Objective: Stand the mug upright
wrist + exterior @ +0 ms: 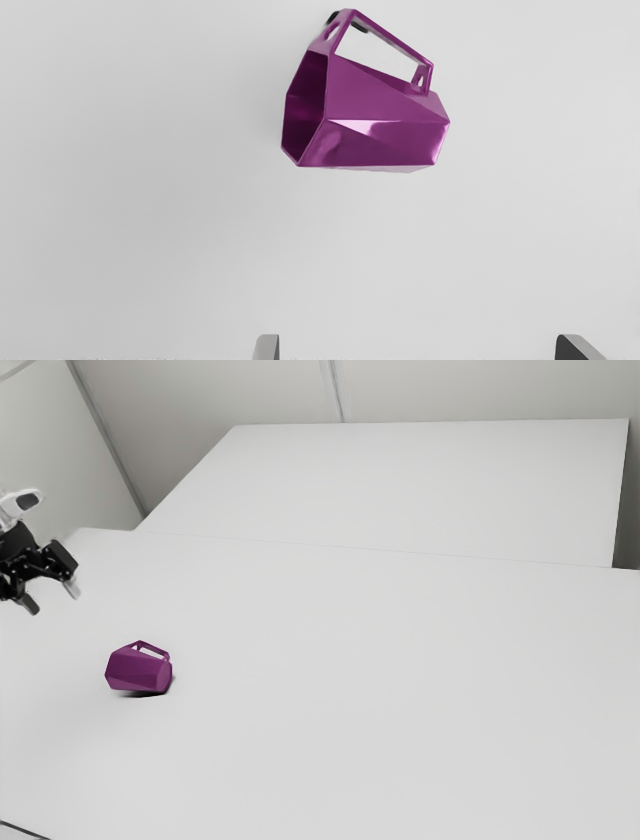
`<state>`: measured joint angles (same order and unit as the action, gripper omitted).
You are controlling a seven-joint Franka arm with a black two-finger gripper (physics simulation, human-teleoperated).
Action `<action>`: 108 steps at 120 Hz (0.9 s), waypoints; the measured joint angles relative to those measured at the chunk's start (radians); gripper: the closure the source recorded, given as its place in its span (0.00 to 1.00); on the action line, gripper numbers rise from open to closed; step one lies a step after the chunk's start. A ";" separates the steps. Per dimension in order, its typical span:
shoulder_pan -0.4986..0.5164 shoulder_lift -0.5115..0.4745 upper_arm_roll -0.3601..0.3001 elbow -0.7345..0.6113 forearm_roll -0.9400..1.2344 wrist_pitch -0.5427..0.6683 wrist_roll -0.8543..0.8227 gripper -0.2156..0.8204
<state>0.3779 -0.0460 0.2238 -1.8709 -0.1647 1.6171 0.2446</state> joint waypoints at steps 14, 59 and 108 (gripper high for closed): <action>0.065 0.054 0.003 -0.035 -0.063 -0.010 0.037 0.21; 0.086 0.291 0.018 0.022 -0.230 -0.009 0.190 0.21; 0.096 0.481 0.035 0.154 -0.409 0.004 0.299 0.21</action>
<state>0.4739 0.4346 0.2592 -1.7164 -0.5736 1.6211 0.5435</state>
